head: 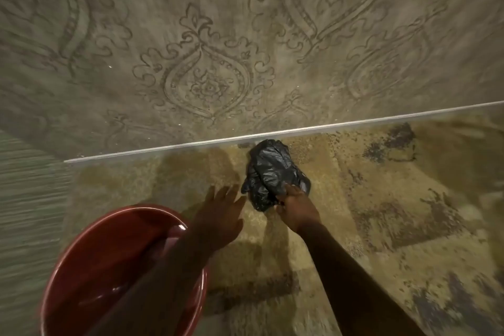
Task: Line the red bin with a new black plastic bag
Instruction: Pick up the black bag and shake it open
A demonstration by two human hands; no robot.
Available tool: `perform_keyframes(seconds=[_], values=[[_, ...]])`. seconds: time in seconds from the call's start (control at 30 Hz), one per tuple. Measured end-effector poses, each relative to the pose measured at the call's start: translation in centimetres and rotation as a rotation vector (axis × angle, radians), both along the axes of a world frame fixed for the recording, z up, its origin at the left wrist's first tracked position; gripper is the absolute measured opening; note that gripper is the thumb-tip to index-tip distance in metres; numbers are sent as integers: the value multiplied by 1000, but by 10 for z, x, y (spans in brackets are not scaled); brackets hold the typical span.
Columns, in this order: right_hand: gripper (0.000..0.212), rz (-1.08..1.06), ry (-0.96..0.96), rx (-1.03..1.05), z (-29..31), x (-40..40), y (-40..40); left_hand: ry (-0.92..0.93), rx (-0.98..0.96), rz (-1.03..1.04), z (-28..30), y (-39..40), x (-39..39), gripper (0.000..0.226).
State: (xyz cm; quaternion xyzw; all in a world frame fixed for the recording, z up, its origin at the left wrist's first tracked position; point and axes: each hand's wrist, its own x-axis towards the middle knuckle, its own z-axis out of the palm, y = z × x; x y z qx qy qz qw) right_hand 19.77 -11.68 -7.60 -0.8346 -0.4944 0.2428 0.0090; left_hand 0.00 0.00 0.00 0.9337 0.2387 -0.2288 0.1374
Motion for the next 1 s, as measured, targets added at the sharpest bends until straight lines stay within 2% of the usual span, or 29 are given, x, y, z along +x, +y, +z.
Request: perform_keyframes(seconds=[0.1, 0.2, 0.33, 0.43, 0.57, 0.73, 0.87, 1.0], values=[[41, -48, 14, -70, -31, 3, 9, 148, -1, -41, -19, 4, 6, 57], [46, -34, 2, -172, -59, 5, 16, 220, 7, -76, -31, 4, 10, 57], [69, -21, -32, -166, -80, 7, 21, 136, 56, -105, -42, 8, 20, 56], [61, -66, -59, 50, -65, 7, 18, 15, 61, -90, -36, 10, 22, 61], [48, -178, 0, 437, 3, 6, 12, -221, -6, 47, -4, 9, 12, 61], [41, -449, 122, 750, 124, -13, 4, -385, -361, 337, 70, 0, -21, 67], [39, -739, 474, 1003, 221, -46, -4, -555, -413, 369, 141, -17, -48, 77], [34, -1015, 807, 1118, 295, -76, -7, -790, -289, 327, 208, -28, -56, 108]])
